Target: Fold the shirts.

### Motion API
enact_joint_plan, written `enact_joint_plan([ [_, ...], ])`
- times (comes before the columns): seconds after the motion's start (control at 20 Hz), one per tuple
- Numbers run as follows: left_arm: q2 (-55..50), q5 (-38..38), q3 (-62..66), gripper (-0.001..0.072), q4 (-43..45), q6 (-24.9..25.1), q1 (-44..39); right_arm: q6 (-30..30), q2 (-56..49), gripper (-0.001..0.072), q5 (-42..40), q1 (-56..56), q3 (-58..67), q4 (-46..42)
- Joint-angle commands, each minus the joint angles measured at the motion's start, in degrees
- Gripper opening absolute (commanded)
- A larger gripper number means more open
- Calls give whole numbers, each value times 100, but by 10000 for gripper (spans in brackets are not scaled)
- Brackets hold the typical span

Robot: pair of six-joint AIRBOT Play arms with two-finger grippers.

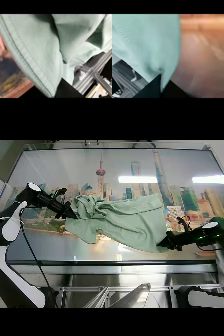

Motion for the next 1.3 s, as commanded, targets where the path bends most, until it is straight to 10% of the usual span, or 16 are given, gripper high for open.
enact_joint_plan([
  [0.0, 177, -411, 4, 20, -74, -4, 61, -428, 223, 17, 588, 125, 258, 765],
  [0.3, 2085, -1318, 2, 21, -2175, 210, 520, -144, 2184, 16, 1961, -767, 2302, 2323],
  [0.75, 5552, -1329, 11, 22, -6942, 984, 2050, -341, 4758, 16, 754, -2782, 3467, 5132],
  [1.05, 6452, -1180, 7, 22, -7149, 1167, 4854, -337, 4986, 16, 514, -2863, 3908, 5099],
  [1.25, 5805, -966, 334, 22, -5851, 1204, 4207, -149, 4581, 16, 509, -2306, 3805, 3875],
])
